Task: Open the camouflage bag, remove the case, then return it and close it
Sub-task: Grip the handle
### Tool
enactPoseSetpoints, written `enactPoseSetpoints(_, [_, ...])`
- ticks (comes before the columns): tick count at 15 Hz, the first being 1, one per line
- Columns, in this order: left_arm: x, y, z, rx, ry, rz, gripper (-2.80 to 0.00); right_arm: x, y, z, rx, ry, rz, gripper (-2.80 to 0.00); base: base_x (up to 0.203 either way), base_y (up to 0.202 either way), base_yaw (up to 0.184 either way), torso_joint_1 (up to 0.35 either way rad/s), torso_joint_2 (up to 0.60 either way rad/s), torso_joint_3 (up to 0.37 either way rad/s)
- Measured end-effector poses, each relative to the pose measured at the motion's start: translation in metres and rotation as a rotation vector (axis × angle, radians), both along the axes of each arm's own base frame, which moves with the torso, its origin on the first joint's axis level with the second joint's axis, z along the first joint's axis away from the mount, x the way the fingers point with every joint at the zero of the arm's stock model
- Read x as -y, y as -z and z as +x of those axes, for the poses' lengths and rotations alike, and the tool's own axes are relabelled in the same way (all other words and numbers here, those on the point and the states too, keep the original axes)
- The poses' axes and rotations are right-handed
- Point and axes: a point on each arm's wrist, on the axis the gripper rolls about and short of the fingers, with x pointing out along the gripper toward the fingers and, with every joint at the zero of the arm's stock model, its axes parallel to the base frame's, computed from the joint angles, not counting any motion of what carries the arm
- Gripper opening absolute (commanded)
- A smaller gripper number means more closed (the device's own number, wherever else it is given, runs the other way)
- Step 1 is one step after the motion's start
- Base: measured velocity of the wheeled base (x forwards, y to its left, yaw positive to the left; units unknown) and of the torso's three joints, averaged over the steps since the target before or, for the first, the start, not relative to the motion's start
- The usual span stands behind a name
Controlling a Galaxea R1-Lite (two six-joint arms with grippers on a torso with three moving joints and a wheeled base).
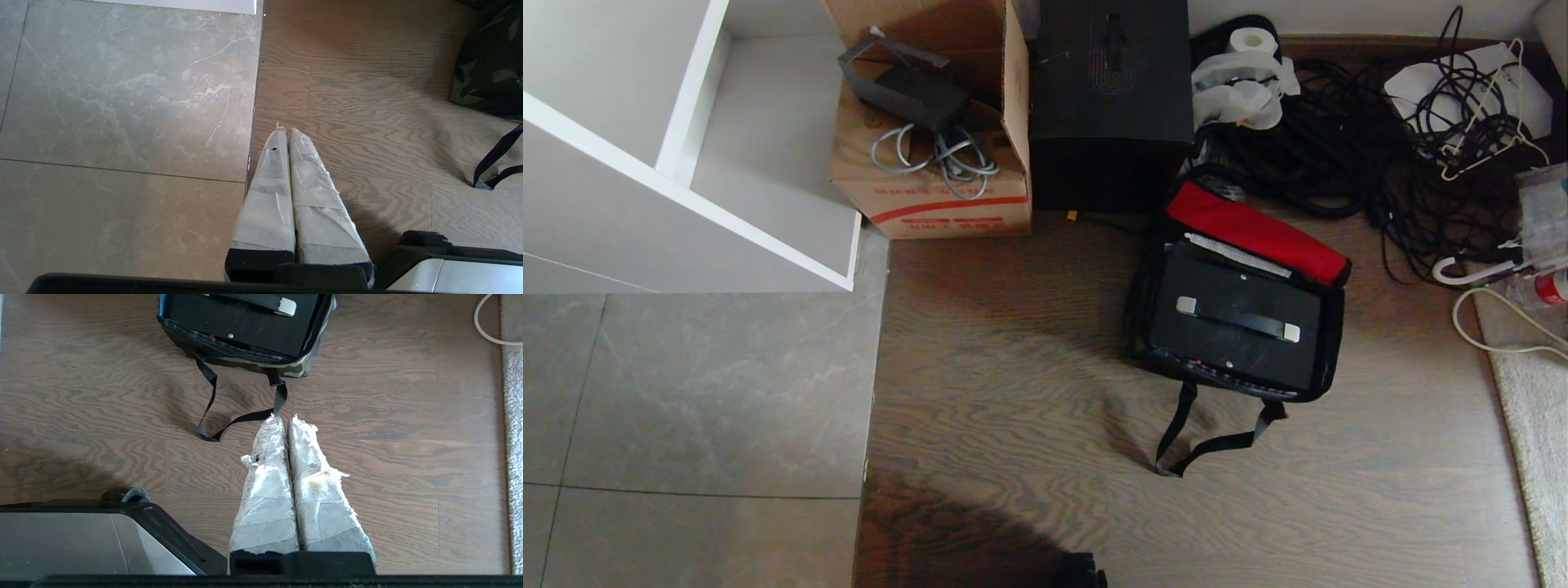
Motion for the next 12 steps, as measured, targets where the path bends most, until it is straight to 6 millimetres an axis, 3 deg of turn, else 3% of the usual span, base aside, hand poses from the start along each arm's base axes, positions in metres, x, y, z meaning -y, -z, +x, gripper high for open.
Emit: enactPoseSetpoints(12, [0.0, 0.0, 0.0, 0.0, 0.0, 0.0, -2.8, 0.0, 0.0, 0.0, 0.0, 0.0, 0.0, -2.8, 0.0, 0.0, 0.0, 0.0, 0.0, 0.0])
